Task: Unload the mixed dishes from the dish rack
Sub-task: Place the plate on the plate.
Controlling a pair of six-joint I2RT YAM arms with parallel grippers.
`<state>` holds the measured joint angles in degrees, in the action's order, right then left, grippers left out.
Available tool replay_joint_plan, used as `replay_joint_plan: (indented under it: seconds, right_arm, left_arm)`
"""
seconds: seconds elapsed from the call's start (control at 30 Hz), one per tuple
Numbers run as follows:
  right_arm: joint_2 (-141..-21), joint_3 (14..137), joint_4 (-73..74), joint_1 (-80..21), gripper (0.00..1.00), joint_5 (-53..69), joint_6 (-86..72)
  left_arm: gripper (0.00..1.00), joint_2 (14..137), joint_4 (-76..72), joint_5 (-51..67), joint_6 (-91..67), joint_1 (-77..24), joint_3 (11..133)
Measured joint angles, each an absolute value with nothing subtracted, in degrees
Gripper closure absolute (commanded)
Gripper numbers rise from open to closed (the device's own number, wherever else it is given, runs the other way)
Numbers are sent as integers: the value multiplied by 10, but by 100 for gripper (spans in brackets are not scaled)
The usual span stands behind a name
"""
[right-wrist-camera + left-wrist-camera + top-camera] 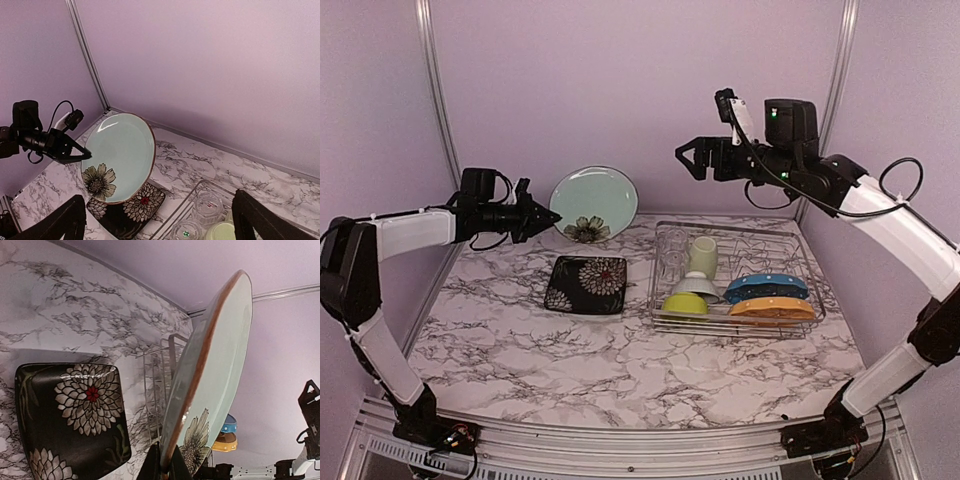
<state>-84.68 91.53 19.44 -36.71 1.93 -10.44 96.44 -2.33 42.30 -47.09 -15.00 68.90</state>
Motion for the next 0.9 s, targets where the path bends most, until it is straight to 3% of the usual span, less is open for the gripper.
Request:
replay_joint_plan:
  seconds: [0.33,0.9]
  right_arm:
    - [-808,919,262,-346,2,-15,-57]
    - [-790,911,280,-346,2,-20,-43]
  left_arm:
    - [100,1041,98,382,-431,-140,681]
    - [100,1090,131,378,-407,-140,676]
